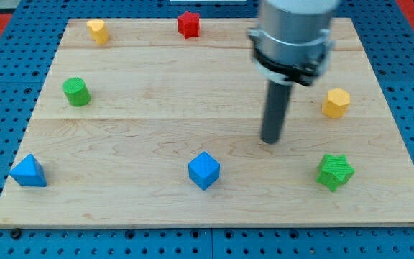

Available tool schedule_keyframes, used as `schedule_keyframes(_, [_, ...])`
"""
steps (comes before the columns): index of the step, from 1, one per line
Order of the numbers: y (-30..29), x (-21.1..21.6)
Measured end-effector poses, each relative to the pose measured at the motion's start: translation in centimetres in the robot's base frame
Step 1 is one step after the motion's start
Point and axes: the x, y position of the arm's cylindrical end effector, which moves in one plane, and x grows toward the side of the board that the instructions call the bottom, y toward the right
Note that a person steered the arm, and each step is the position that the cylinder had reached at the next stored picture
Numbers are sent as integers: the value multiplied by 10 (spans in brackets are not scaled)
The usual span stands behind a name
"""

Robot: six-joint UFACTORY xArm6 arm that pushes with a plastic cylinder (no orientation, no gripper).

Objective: Move the yellow hexagon to the top right of the blue cube

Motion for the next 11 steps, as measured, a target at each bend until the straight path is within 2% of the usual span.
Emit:
schedule_keyframes(1, [88, 0])
schedule_keyframes(2, [152, -37])
schedule_keyframes(4, [4, -125])
schedule_keyframes(5, [-42, -119])
schedule_keyframes(6, [-45, -71])
schedule_keyframes(7, [-80, -64])
schedule_keyframes(8, [-39, -100])
schedule_keyframes(9, [-76, -127])
schedule_keyframes(10, [-142, -122])
schedule_keyframes(11, [-129, -71])
